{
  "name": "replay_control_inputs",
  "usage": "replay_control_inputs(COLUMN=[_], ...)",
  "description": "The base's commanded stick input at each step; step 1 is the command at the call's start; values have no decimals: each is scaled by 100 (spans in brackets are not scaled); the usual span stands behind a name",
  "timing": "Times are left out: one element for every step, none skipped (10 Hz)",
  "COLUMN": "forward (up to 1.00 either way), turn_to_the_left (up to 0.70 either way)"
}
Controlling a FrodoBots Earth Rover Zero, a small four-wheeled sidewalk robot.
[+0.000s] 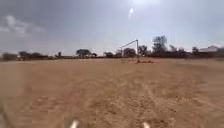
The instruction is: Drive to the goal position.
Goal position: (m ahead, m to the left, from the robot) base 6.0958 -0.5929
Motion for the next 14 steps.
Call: replay_control_inputs(forward=[70, 70, 70, 70, 70, 70, 70, 70, 70, 70, 70, 70, 70, 70], turn_to_the_left=[0, 0, 0, 0, 0, 0, -18, -35, -35, -35, -16, 0, 0, 0])
